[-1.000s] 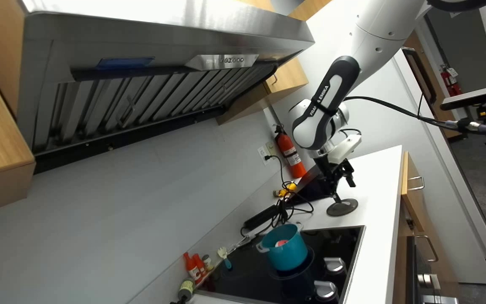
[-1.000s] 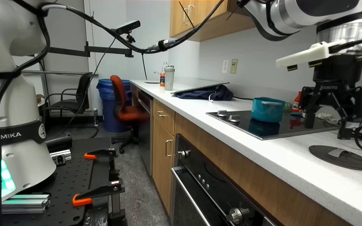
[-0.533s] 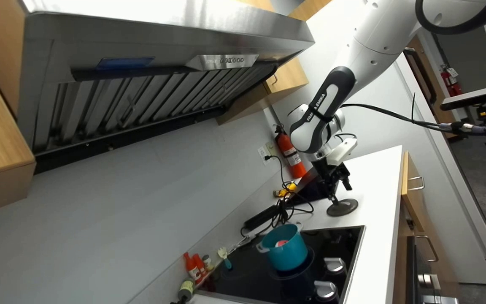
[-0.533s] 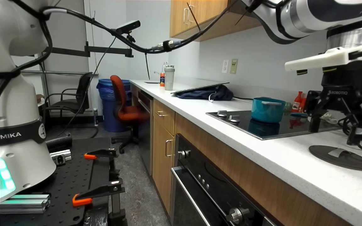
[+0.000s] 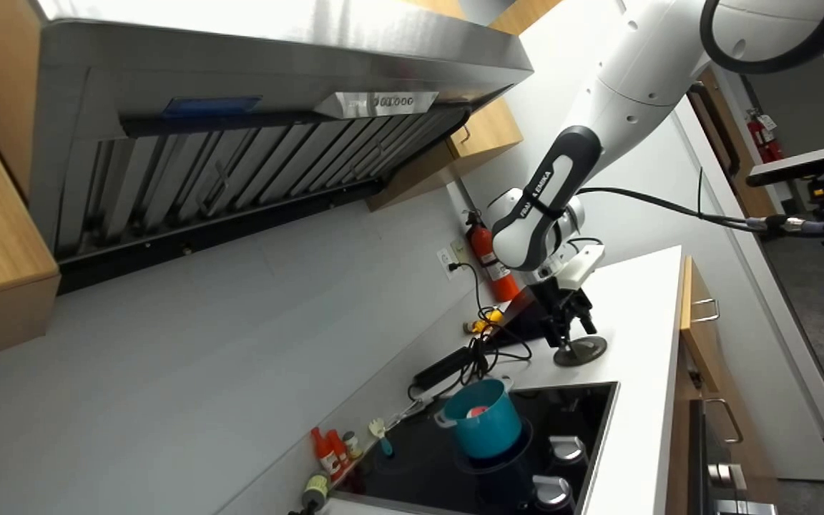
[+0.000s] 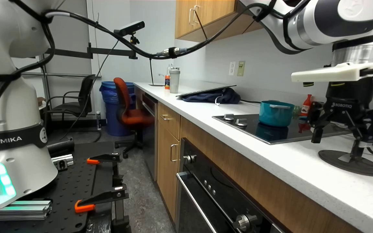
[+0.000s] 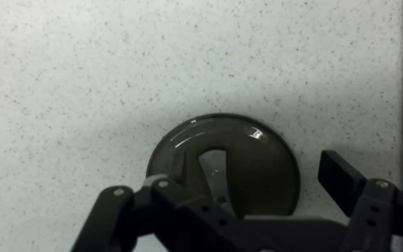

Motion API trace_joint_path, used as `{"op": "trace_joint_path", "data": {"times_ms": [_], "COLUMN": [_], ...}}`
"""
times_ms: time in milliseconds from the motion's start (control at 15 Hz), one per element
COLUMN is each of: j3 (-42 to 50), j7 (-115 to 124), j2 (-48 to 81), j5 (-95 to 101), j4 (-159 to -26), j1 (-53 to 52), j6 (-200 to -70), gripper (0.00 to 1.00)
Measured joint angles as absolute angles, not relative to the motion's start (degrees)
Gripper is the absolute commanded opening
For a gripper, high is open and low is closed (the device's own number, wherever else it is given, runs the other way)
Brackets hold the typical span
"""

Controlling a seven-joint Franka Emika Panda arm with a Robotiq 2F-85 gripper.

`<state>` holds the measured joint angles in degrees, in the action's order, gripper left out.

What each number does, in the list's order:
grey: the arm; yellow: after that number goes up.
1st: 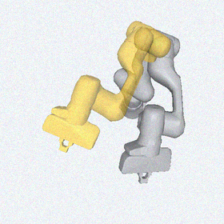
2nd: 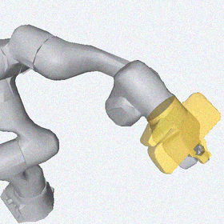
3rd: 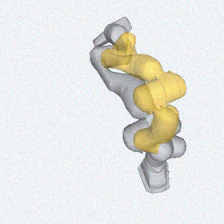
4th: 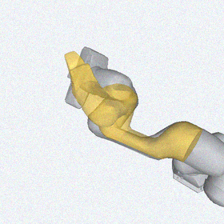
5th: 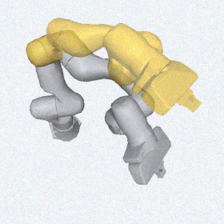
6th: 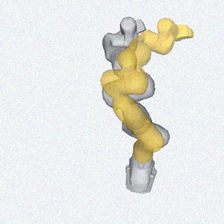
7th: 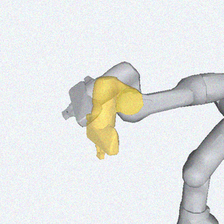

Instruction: Put the lid on the pot

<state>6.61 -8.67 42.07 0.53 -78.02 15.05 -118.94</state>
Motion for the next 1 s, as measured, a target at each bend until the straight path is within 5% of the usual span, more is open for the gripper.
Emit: {"op": "trace_joint_path", "data": {"times_ms": [333,1000], "j3": [6.3,6.0], "j7": [-9.7,-12.5], "j2": [43.7,46.1], "j5": [0.5,0.5], "j4": [-74.9,-71.5], "j1": [15.3,15.7], "j6": [-118.9,-117.8], "gripper": [0.95,0.16]}}
